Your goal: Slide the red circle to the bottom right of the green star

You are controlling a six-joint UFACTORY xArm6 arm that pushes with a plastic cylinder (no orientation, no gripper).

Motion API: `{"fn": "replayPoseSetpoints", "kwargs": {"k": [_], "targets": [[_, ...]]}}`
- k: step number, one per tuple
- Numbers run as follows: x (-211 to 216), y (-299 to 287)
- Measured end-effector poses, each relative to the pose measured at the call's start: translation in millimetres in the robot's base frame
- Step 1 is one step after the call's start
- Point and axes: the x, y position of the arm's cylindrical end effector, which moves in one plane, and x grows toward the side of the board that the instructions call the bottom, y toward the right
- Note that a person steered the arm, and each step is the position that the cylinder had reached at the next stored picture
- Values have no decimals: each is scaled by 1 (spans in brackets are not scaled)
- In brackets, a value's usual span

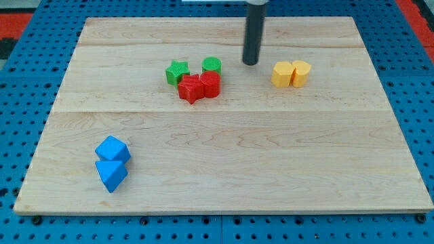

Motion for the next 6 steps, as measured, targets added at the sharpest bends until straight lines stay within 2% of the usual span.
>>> {"fn": "replayPoseSetpoints", "kwargs": {"k": [1,2,3,4,5,6], "targets": [[-7,-22],[3,10],[51,11],[67,-15],[73,-2],[73,-50]]}}
